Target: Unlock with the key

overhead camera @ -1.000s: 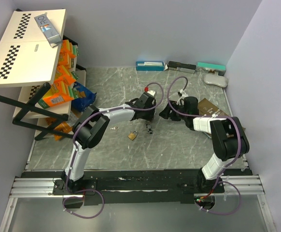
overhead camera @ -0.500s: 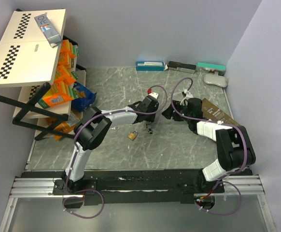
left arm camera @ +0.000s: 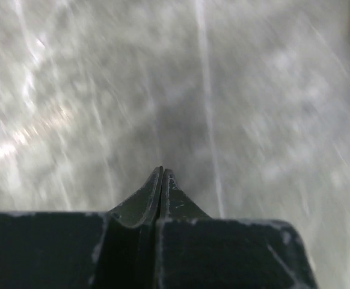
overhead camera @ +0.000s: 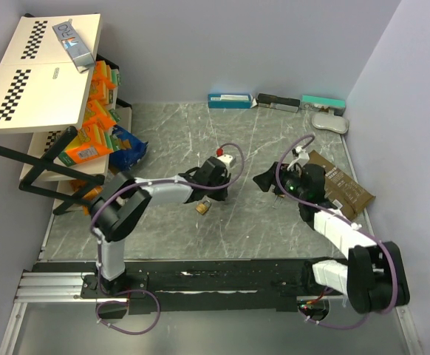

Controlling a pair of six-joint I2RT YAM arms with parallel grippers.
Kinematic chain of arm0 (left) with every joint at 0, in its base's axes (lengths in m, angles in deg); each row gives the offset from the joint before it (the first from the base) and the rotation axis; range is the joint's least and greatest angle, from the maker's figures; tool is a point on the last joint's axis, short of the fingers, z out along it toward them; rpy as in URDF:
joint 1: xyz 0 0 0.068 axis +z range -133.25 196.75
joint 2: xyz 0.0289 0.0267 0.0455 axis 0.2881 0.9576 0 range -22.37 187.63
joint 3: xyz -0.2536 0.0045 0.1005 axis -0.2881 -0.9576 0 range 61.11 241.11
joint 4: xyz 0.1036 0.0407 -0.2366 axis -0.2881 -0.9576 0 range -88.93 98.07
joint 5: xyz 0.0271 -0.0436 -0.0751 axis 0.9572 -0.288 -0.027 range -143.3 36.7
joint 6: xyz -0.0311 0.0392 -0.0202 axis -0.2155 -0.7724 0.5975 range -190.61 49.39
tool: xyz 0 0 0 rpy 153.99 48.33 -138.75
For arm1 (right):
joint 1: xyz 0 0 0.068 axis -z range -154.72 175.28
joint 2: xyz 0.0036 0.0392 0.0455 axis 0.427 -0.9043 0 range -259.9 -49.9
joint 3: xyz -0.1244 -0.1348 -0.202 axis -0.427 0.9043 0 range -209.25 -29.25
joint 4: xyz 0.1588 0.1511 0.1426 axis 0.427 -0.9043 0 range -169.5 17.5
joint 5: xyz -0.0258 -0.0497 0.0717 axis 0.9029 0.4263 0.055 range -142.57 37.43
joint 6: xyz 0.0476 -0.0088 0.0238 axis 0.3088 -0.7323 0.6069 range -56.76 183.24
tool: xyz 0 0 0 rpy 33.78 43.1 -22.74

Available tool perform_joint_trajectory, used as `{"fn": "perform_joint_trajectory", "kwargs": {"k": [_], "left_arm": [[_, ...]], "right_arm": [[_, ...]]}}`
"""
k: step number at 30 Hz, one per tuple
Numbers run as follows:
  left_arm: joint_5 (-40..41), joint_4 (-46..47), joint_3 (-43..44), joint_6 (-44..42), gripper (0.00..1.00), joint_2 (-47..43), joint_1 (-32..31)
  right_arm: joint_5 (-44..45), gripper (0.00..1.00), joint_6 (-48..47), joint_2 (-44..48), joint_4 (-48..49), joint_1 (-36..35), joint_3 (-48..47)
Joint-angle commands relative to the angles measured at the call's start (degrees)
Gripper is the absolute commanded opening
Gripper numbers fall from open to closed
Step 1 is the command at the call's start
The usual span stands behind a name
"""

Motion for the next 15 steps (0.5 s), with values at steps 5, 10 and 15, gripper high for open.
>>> {"fn": "perform_joint_trajectory", "kwargs": {"k": [5, 10, 15], "left_arm": [[-15.60, 7.28, -1.01, -3.54, 0.10, -5.63, 1.02], [-16.57, 8.60, -0.12, 1.28, 0.60, -4.83, 1.02], [-14.03, 6.76, -0.21, 3.76, 0.91, -8.60, 1.54]], "right_arm": [[5.28, 0.81, 1.53, 10.00, -9.34, 2.27, -1.33], [12.58, 0.82, -2.24, 7.99, -19.98, 2.80, -4.32], [23.04, 0.78, -4.18, 1.49, -27.29, 2.19, -7.40]]}}
